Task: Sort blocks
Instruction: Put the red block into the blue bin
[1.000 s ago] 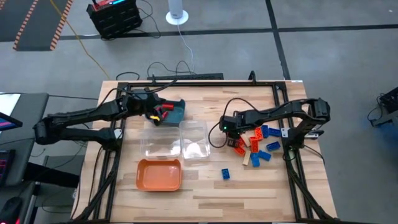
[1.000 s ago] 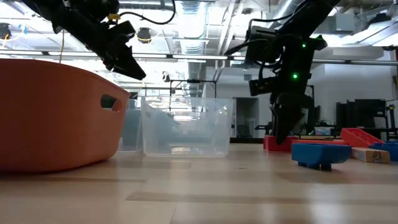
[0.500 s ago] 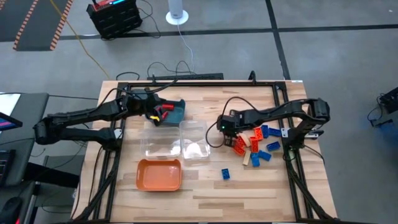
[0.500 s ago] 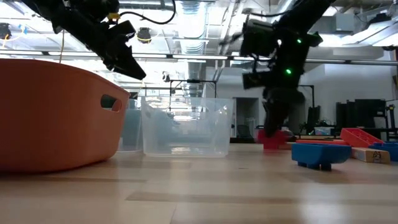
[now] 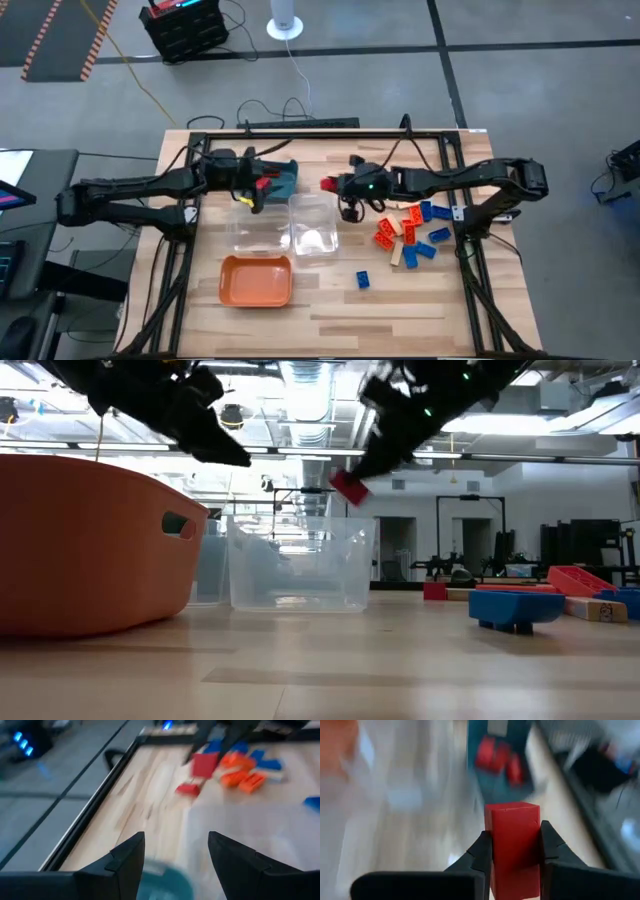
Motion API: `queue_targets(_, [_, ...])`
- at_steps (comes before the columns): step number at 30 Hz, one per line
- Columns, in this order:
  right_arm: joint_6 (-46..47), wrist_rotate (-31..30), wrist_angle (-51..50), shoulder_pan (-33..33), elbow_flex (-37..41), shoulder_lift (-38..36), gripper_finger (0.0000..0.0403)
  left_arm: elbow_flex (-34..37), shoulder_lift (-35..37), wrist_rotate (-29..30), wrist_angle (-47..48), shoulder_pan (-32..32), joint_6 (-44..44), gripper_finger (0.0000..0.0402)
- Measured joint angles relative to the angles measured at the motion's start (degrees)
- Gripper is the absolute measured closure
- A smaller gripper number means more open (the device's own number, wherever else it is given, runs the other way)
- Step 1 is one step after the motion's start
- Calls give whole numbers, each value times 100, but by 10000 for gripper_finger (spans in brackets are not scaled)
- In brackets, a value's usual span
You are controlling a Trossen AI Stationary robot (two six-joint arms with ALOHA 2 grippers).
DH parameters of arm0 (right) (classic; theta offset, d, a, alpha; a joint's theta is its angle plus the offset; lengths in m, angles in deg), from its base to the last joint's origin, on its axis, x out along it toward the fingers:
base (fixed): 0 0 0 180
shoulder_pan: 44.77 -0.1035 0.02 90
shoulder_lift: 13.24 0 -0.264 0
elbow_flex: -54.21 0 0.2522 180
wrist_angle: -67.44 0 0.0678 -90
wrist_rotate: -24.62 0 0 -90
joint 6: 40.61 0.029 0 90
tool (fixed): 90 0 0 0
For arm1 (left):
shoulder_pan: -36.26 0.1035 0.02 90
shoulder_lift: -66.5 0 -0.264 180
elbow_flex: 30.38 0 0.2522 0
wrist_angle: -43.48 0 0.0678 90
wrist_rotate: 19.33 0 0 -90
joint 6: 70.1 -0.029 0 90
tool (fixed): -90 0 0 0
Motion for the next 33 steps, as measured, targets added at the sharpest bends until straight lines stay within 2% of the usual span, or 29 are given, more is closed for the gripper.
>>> queue_targets(5, [-569, 51, 1458, -101, -4, 60, 333, 125, -392, -108, -859, -251, -58, 187])
queue_targets(8, [-594, 542, 1991, -105, -2, 68, 333, 125, -671, -109, -1300, -364, -151, 187])
queue_targets(10, [-567, 774, 2248, -104, -4, 68, 333, 127, -871, -109, -1740, -430, -157, 187])
queue_targets(18, [-703, 826, 2726, -173, -4, 71, 333, 127, -1417, -171, -3269, -610, -113, 187])
queue_targets(33, [-894, 962, 2994, -222, -4, 75, 333, -511, -2171, -281, -3582, -729, 236, 187])
